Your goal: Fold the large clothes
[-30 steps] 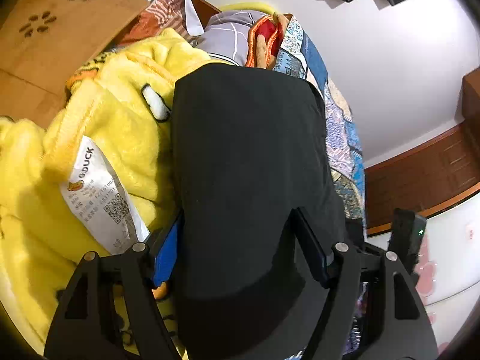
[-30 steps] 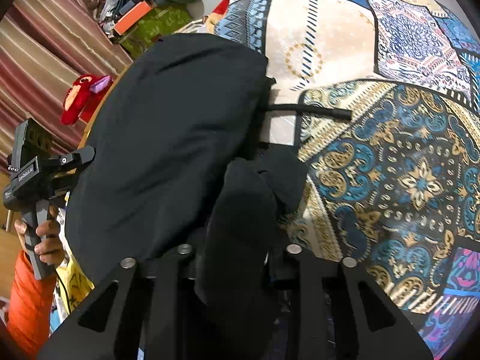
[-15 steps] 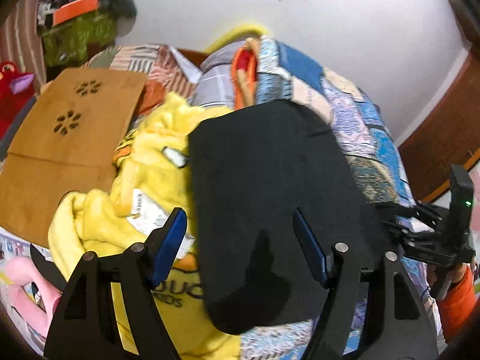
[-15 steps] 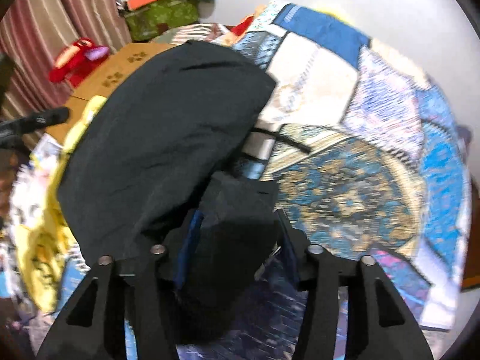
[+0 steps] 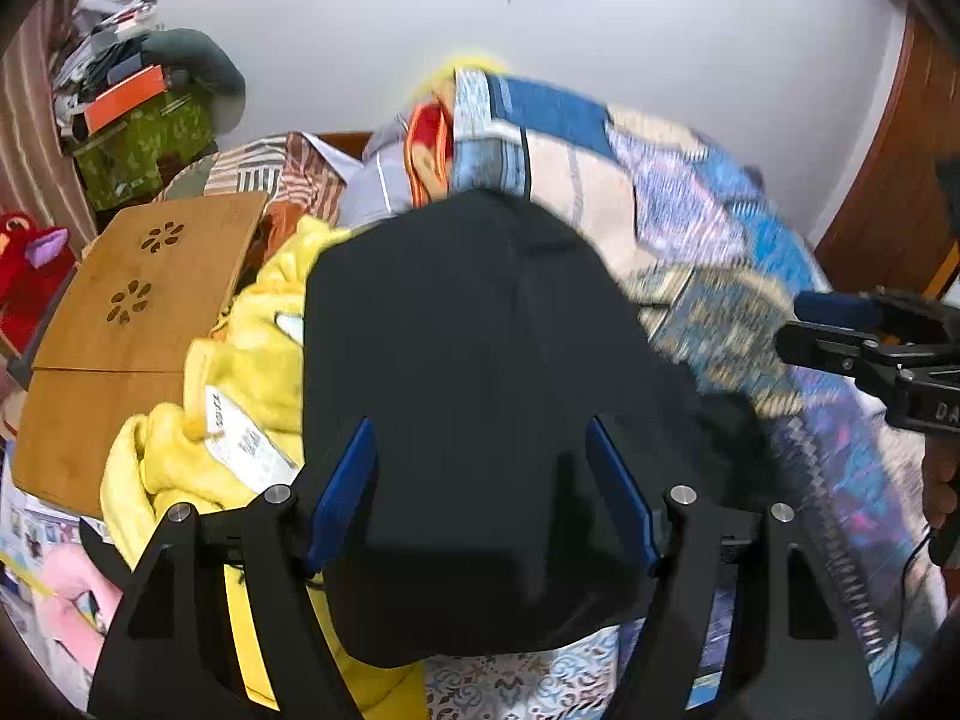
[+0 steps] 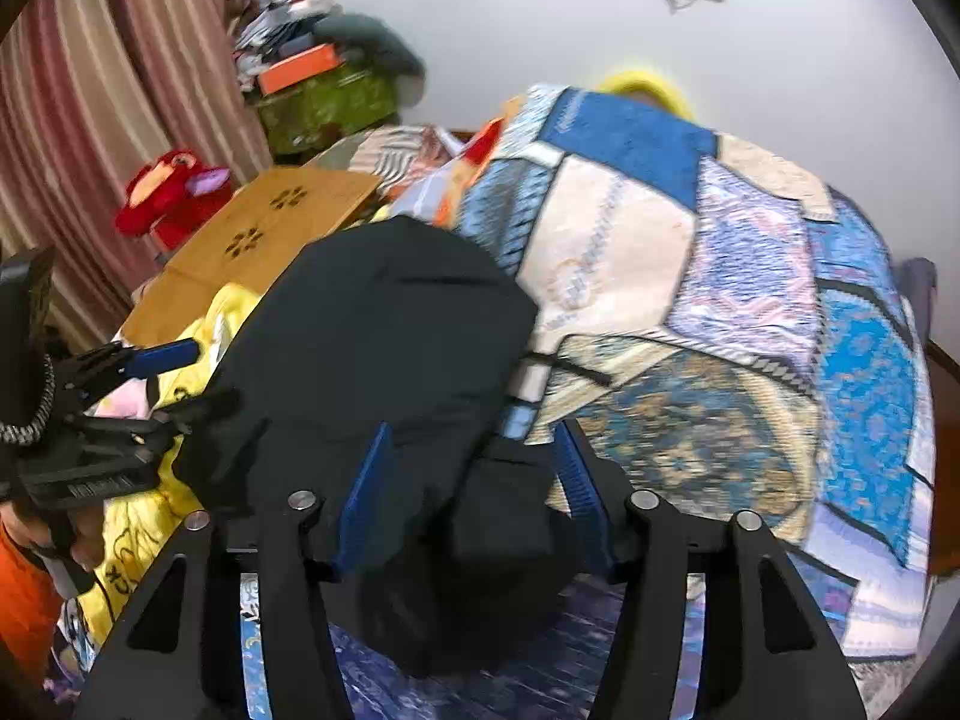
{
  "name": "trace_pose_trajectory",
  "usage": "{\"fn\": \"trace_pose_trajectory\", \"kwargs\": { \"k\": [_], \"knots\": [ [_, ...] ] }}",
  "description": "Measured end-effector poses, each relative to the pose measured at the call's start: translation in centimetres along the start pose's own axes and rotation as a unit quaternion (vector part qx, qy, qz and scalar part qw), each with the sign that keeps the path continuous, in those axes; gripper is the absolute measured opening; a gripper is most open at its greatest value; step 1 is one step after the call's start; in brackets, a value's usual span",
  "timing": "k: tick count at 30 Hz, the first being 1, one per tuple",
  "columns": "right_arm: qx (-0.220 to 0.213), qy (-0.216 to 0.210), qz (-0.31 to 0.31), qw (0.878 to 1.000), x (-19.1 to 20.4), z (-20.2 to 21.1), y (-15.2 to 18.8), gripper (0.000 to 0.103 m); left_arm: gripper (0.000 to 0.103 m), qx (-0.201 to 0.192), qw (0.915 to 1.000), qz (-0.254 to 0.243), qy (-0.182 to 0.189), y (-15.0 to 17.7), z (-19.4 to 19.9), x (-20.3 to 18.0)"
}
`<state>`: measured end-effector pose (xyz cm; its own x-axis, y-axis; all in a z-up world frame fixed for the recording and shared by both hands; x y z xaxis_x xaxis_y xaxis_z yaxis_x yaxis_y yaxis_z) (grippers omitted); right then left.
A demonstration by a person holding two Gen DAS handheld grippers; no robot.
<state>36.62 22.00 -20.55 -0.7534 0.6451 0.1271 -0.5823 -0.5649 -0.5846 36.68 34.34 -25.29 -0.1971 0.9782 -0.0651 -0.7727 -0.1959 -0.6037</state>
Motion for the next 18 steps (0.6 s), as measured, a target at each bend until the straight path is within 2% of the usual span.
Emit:
{"fn": "trace_pose_trajectory", "kwargs": {
  "k": [2,4,5,6,8,11,14,18],
  "knots": [
    [0.03,-0.007,0.01,0.999,0.9,-2.5,1.0,0.054,0.072,0.02,0.9994,-0.013,-0.024,1.0,-1.6,0.0],
    [0.084,-0.01,0.025,0.996,1.8,-6.3,2.9,0.054,0.081,0.018,0.9991,-0.018,-0.033,1.6,-2.6,0.3],
    [0.096,-0.008,0.027,0.995,1.9,-7.5,3.5,0.054,0.084,0.016,0.9989,-0.02,-0.039,1.8,-2.9,0.6],
    [0.094,-0.01,0.024,0.995,1.9,-8.3,4.1,0.055,0.088,0.021,0.9987,-0.021,-0.042,2.0,-3.1,0.6],
    [0.079,-0.018,0.009,0.997,1.6,-8.4,4.3,0.056,0.089,0.021,0.9982,-0.024,-0.05,2.3,-3.5,0.6],
    [0.089,-0.034,-0.01,0.995,1.1,-7.9,4.3,0.056,0.089,0.019,0.9986,-0.014,-0.048,2.3,-3.3,0.8],
    [0.09,-0.031,-0.016,0.995,0.7,-6.6,4.3,0.056,0.088,0.026,0.9982,-0.001,-0.054,2.2,-2.7,0.7],
    [0.063,-0.019,0.0,0.998,1.1,-3.2,4.2,0.056,0.085,0.035,0.9979,0.016,-0.053,2.7,-1.1,0.4]
  ]
}}
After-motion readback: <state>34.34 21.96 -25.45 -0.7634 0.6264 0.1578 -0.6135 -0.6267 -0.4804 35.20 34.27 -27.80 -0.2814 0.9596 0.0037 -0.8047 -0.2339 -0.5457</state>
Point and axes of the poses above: each gripper's, at about its wrist camera, not at the fingertips, and z roughly against the way its jaws point, x to its left, y to its underside, the point moved 5 cm from there along -z, roughly the way its jaws point, and after that the axes turned 1 degree about x, right-handed, at the moved point
